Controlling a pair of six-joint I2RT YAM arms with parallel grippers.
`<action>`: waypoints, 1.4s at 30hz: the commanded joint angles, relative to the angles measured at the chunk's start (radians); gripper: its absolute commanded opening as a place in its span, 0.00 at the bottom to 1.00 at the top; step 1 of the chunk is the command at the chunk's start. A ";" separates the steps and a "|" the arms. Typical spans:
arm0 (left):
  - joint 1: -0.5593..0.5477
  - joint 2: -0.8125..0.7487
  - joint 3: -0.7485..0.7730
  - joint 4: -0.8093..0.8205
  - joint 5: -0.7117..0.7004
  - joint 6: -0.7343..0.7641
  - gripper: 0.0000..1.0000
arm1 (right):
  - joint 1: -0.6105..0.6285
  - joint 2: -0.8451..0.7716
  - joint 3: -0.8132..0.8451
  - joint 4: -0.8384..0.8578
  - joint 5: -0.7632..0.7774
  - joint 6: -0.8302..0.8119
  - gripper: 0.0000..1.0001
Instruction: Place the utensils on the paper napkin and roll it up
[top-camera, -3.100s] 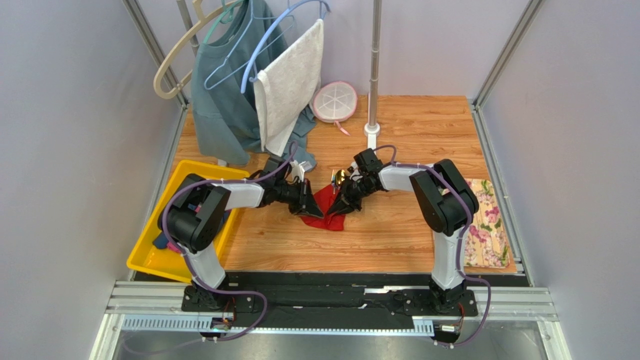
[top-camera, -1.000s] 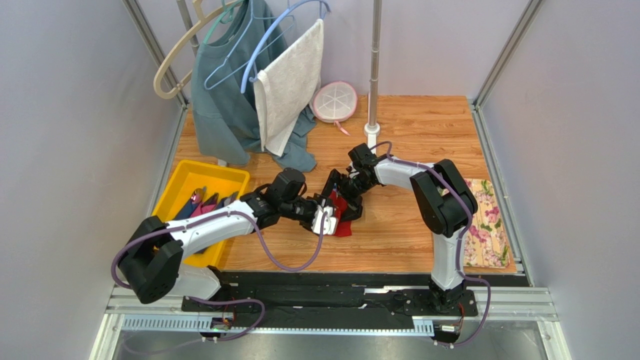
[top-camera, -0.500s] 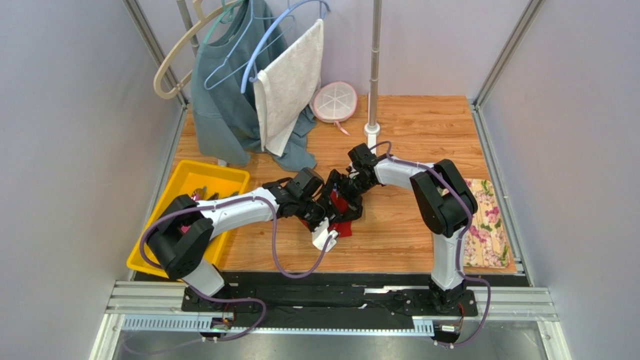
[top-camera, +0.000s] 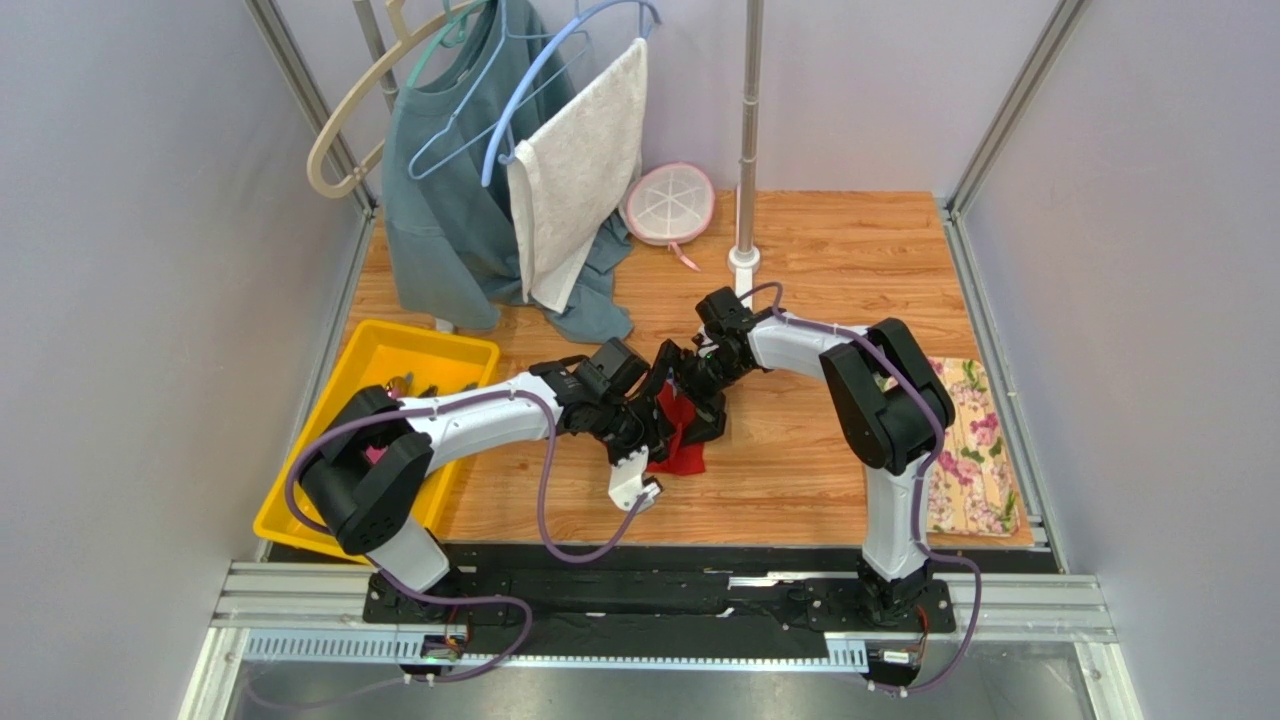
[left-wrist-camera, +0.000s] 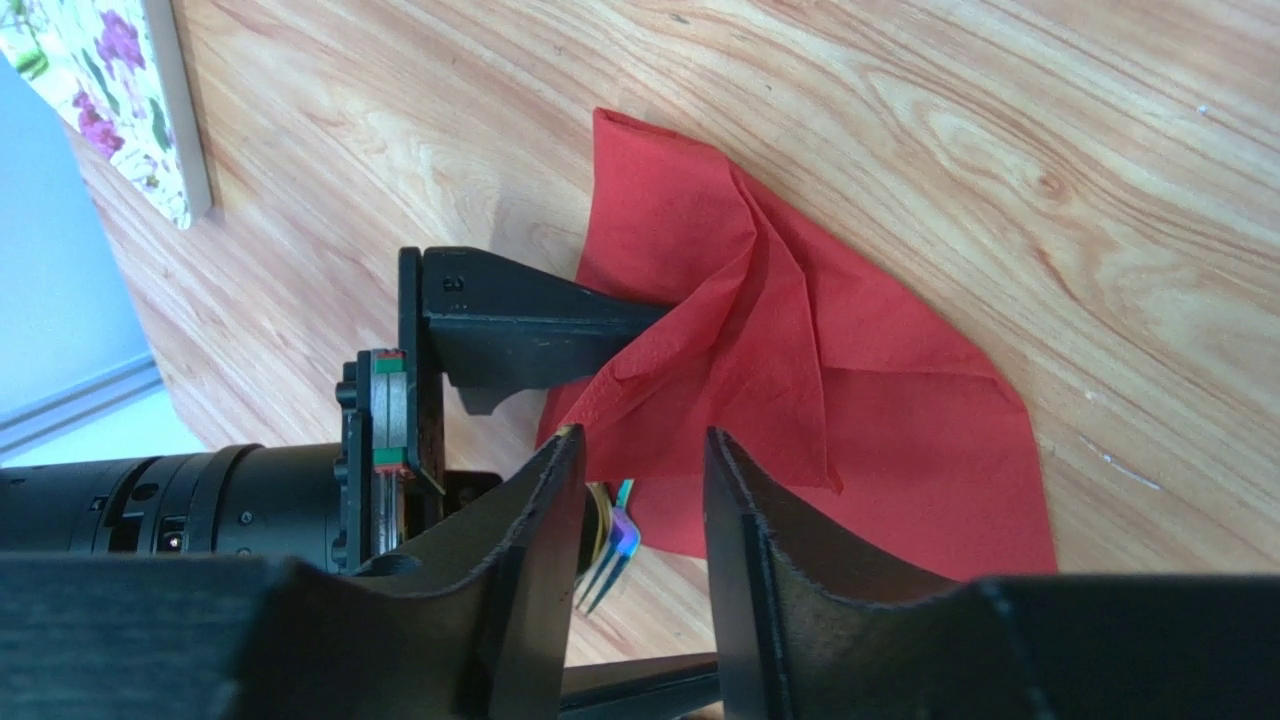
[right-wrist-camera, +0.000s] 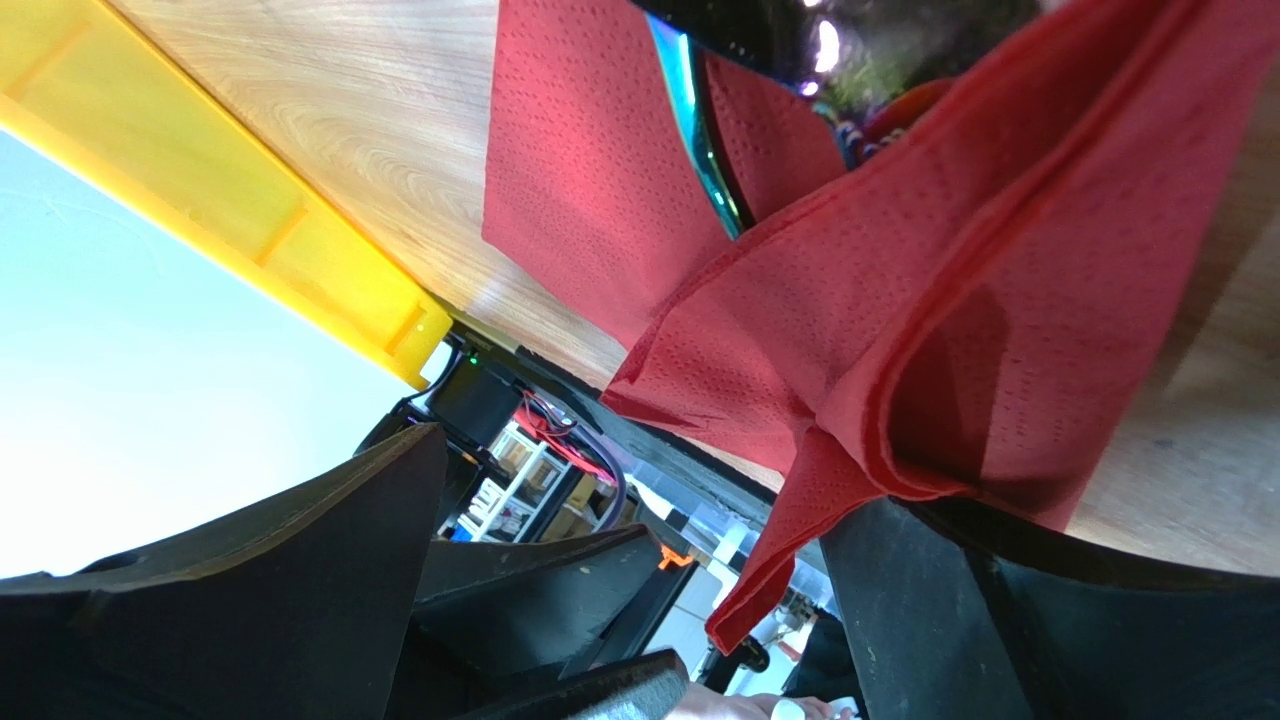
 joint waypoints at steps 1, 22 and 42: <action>-0.005 0.008 0.036 -0.025 -0.008 0.199 0.42 | 0.008 0.028 0.005 -0.052 0.078 -0.035 1.00; 0.013 -0.089 0.144 -0.303 0.104 0.359 0.30 | 0.008 0.037 0.005 -0.046 0.066 -0.041 1.00; 0.039 -0.261 -0.036 -0.185 0.241 -0.112 0.45 | 0.008 -0.027 0.033 -0.086 0.057 -0.087 1.00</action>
